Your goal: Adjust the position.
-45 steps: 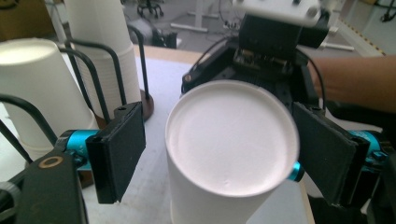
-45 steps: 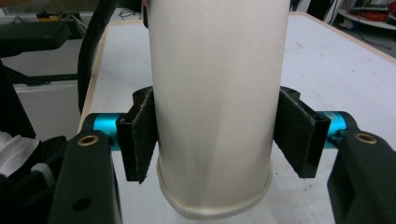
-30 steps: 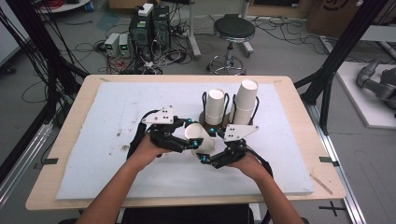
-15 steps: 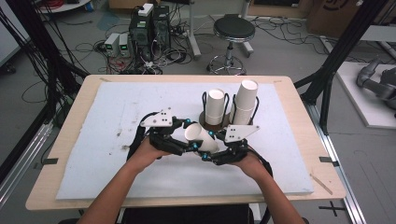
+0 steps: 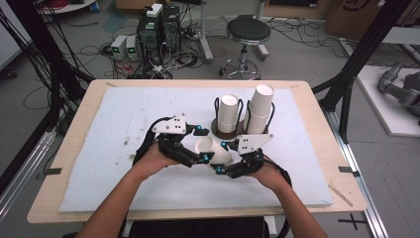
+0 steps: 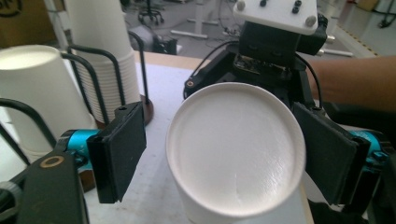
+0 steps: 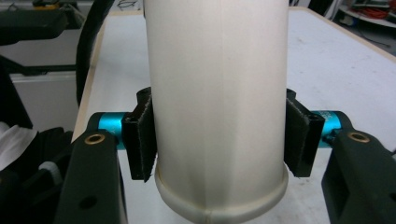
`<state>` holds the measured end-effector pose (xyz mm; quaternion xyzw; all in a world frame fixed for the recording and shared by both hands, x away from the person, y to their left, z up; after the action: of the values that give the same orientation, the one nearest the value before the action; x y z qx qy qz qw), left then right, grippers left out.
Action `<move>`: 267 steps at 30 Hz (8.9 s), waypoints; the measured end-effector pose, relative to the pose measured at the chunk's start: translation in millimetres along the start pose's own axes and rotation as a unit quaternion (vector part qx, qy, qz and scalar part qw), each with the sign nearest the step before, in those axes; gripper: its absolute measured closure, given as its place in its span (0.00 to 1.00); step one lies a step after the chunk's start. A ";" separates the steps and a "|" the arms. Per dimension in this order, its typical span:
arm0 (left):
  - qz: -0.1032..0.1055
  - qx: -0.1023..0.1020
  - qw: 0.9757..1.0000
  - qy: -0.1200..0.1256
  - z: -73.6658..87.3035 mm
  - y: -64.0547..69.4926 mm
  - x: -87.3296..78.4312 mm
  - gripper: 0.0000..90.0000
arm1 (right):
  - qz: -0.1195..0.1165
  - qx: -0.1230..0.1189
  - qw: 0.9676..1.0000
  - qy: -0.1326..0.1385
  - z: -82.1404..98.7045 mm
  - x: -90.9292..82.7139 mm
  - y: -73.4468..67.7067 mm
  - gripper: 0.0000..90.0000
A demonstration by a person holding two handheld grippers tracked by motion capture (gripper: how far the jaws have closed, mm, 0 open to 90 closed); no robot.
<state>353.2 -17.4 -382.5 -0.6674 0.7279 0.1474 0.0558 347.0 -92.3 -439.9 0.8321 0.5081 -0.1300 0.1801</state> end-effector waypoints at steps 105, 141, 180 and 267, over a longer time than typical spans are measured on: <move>0.022 0.023 0.999 -0.004 23.0 5.7 -2.9 0.28 | -0.034 0.060 0.997 0.028 0.4 -24.6 3.0 0.42; 0.085 -0.004 0.996 -0.017 45.8 13.4 3.2 0.40 | -0.074 0.083 0.994 0.019 1.3 -31.1 -1.1 0.52; 0.071 -0.006 0.996 0.053 39.3 6.6 5.4 0.41 | -0.022 0.121 0.989 0.087 -19.5 -28.1 9.0 0.35; 0.018 0.007 0.999 0.033 44.5 -0.1 12.4 0.41 | -0.012 0.116 0.993 0.038 -35.2 -16.6 10.2 0.35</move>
<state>346.8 -16.5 -428.3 -0.6586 0.7419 0.1211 0.0334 349.8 -94.7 -399.9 0.8457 0.5059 -0.1583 0.0618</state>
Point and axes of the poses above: each handheld gripper's, and its own axes: x roughly forward along the jaws, z roughly out of its underside, y roughly to its right, the point moved 10 cm from there along x, roughly forward along the jaws, and after that the axes turned 15 degrees about z, right-handed, at the moved point
